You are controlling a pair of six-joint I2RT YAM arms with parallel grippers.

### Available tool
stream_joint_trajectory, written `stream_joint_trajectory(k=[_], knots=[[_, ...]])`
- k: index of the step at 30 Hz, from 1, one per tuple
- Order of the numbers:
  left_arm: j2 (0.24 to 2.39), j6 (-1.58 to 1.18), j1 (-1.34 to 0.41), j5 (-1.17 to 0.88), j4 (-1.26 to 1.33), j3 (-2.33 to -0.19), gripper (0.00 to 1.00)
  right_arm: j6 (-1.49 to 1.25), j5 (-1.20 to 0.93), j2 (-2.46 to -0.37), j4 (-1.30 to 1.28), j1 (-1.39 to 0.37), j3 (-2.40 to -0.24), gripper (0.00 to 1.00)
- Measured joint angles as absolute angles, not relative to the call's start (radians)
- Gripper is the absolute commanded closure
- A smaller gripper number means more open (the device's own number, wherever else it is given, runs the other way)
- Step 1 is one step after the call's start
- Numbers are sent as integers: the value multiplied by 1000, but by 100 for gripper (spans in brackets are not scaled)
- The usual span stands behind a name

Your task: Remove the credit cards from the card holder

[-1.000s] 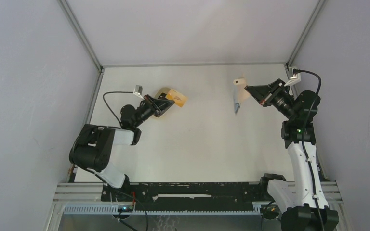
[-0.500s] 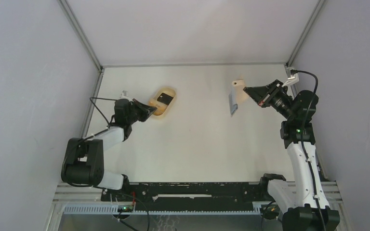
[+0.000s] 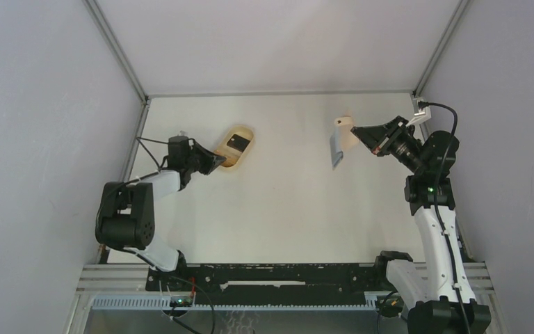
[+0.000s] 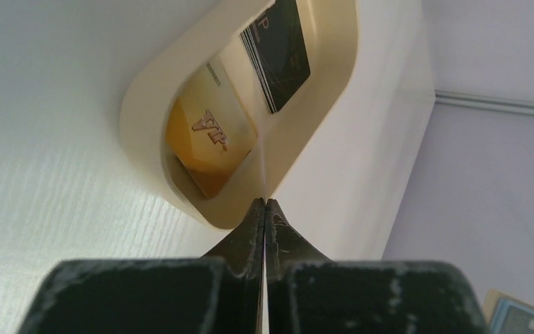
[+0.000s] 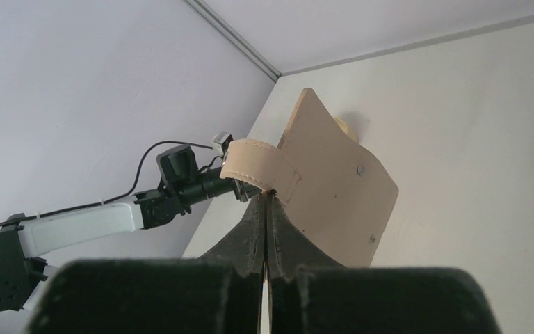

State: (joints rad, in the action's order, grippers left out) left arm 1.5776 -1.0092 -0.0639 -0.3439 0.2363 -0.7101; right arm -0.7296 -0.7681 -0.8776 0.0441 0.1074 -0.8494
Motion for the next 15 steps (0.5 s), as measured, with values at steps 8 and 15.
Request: stream_joint_trajectory(k=[8, 15], knots=[[1603, -1002, -34, -347, 163, -759, 100, -719, -768, -876, 39, 102, -849, 100], [1666, -997, -32, -381, 133, -785, 100, -715, -767, -871, 38, 101, -849, 100]])
